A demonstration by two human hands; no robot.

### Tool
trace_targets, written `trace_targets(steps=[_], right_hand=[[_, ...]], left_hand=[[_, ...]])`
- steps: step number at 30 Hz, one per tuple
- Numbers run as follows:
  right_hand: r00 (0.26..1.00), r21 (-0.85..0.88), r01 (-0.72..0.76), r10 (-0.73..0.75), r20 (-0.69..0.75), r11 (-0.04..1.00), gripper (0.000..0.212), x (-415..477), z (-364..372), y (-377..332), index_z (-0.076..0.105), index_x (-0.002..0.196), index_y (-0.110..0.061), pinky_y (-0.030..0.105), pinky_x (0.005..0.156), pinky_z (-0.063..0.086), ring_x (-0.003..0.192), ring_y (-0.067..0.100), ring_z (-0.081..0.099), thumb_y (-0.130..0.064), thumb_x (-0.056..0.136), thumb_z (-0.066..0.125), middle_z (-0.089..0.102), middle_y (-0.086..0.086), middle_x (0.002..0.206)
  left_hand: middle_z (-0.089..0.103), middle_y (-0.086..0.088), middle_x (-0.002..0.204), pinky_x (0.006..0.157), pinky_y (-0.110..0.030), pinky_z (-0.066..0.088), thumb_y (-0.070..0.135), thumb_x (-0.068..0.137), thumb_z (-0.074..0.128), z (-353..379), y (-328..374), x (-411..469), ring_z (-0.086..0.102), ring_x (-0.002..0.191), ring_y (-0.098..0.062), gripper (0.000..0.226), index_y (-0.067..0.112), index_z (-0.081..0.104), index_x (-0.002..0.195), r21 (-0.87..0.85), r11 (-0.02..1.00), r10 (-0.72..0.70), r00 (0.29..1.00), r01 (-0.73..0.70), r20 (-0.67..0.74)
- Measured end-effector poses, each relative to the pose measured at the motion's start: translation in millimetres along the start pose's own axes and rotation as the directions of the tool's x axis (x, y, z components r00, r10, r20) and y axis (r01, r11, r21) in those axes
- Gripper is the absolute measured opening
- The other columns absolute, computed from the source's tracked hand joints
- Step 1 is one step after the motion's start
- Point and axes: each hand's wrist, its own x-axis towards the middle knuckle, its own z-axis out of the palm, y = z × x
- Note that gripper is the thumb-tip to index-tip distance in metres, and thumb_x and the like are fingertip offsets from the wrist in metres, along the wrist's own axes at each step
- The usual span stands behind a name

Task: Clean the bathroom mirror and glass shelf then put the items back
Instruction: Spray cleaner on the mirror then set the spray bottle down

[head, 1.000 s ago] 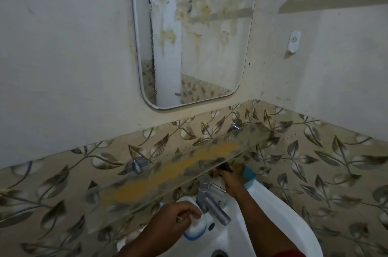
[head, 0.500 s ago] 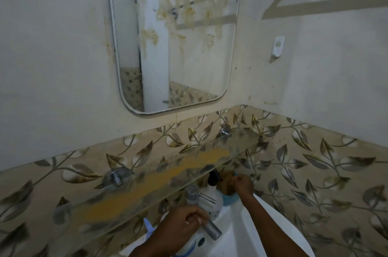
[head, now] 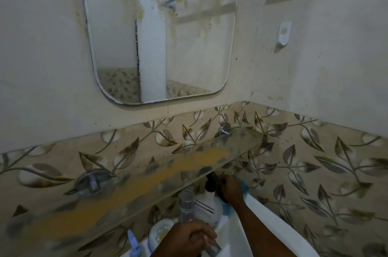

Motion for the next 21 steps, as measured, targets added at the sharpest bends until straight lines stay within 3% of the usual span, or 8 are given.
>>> trace_targets(steps=[2, 5, 8, 9, 11, 14, 18, 21], right_hand=[[0.999, 0.043, -0.003, 0.005, -0.052, 0.999, 0.029, -8.2, -11.3, -8.4, 0.048, 0.054, -0.008, 0.029, 0.046, 0.027, 0.046, 0.016, 0.039, -0.003, 0.083, 0.052, 0.046, 0.007, 0.051], [0.974, 0.218, -0.002, 0.051, -0.221, 0.976, 0.049, -18.5, -27.1, -15.9, 0.022, 0.048, -0.017, 0.028, 0.045, 0.017, 0.042, 0.015, 0.019, 0.000, 0.081, 0.054, 0.021, 0.001, 0.043], [0.951, 0.456, -0.139, 0.247, -0.187, 0.879, 0.038, -25.8, -45.8, -15.3, 0.042, 0.046, -0.003, 0.026, 0.049, 0.026, 0.047, 0.017, 0.033, -0.001, 0.080, 0.059, 0.036, 0.008, 0.045], [0.943, 0.540, -0.157, 0.288, -0.167, 0.827, 0.028, -27.9, -53.6, -15.4, 0.054, 0.053, 0.003, 0.025, 0.049, 0.033, 0.052, 0.019, 0.041, 0.001, 0.080, 0.060, 0.045, 0.012, 0.050], [0.925, 0.771, -0.198, 0.375, -0.056, 0.606, 0.009, -31.8, -71.8, -21.4, 0.065, 0.072, 0.002, 0.026, 0.050, 0.049, 0.061, 0.024, 0.055, 0.005, 0.080, 0.062, 0.060, 0.013, 0.065], [0.921, 0.930, -0.243, 0.368, 0.131, 0.277, 0.013, -34.5, -94.3, -24.1, 0.063, 0.088, -0.004, 0.031, 0.058, 0.051, 0.071, 0.024, 0.059, 0.006, 0.083, 0.056, 0.063, 0.011, 0.079], [0.929, 0.970, -0.238, 0.303, 0.213, 0.046, 0.019, -51.9, -125.8, -26.2, 0.058, 0.088, -0.009, 0.029, 0.052, 0.056, 0.077, 0.026, 0.058, 0.008, 0.083, 0.050, 0.061, 0.014, 0.090], [0.941, 0.977, -0.214, 0.268, 0.208, -0.006, 0.021, -77.8, -153.4, -27.9, 0.053, 0.078, -0.011, 0.038, 0.065, 0.051, 0.075, 0.032, 0.054, 0.008, 0.084, 0.046, 0.058, 0.017, 0.085]], left_hand=[[0.062, 0.014, 0.083, 0.076, -0.003, 0.039, 0.005, 0.097, 0.042, -0.5, 4.7, -2.4, 0.057, 0.074, 0.014, 0.036, 0.036, 0.058, 0.087, 0.011, 1.000, 0.010, 1.000, -0.010, -0.006], [0.067, -0.002, 0.101, 0.079, -0.007, 0.044, 0.003, 0.098, 0.041, -8.3, 17.6, 0.8, 0.061, 0.088, 0.002, 0.027, 0.016, 0.064, 0.103, -0.118, 0.993, 0.014, 0.999, -0.010, 0.036], [0.074, 0.014, 0.088, 0.088, -0.029, 0.053, 0.018, 0.089, 0.048, -10.8, 25.1, 2.1, 0.067, 0.092, -0.015, 0.031, 0.038, 0.071, 0.085, -0.218, 0.975, 0.030, 0.999, -0.035, -0.027], [0.073, 0.017, 0.088, 0.088, -0.030, 0.053, 0.021, 0.089, 0.046, -10.8, 25.6, 2.8, 0.067, 0.093, -0.018, 0.032, 0.042, 0.070, 0.082, -0.211, 0.977, 0.030, 0.999, -0.035, -0.027], [0.073, 0.018, 0.091, 0.086, -0.026, 0.053, 0.020, 0.092, 0.047, -9.6, 31.8, 3.1, 0.067, 0.092, -0.015, 0.032, 0.041, 0.070, 0.084, -0.198, 0.979, 0.044, 0.999, -0.045, -0.012], [0.073, 0.019, 0.089, 0.081, -0.022, 0.051, 0.019, 0.091, 0.050, -10.0, 42.5, 3.9, 0.067, 0.083, -0.005, 0.027, 0.036, 0.070, 0.086, -0.227, 0.972, 0.058, 0.998, -0.061, -0.022], [0.073, 0.015, 0.082, 0.081, -0.020, 0.052, 0.012, 0.094, 0.049, -1.4, 59.0, 1.5, 0.065, 0.079, 0.001, 0.025, 0.029, 0.066, 0.088, -0.246, 0.967, 0.074, 0.997, -0.073, -0.007], [0.071, 0.009, 0.086, 0.083, -0.022, 0.053, 0.015, 0.093, 0.049, 1.1, 73.9, -2.6, 0.065, 0.083, -0.002, 0.023, 0.029, 0.067, 0.090, -0.242, 0.968, 0.062, 0.998, -0.059, 0.004]])
